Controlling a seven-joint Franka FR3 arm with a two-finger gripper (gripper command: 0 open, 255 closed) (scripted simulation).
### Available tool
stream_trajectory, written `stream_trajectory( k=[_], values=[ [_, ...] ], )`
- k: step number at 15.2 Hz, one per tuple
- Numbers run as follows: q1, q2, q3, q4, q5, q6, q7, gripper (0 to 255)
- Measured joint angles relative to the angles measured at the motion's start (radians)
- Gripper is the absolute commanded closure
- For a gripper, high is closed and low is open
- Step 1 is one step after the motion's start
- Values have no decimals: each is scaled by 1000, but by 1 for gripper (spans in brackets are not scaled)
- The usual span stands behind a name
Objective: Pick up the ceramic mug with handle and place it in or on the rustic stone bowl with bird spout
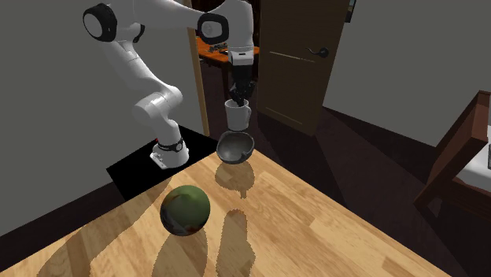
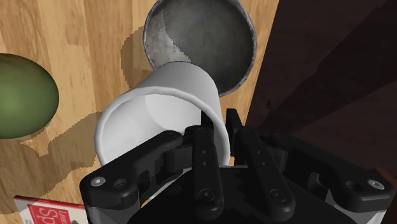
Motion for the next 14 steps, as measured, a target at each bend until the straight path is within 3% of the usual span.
stream_trajectory(
  k=[14],
  values=[
    [7,10,18,-174,6,182,28,255]
  ],
)
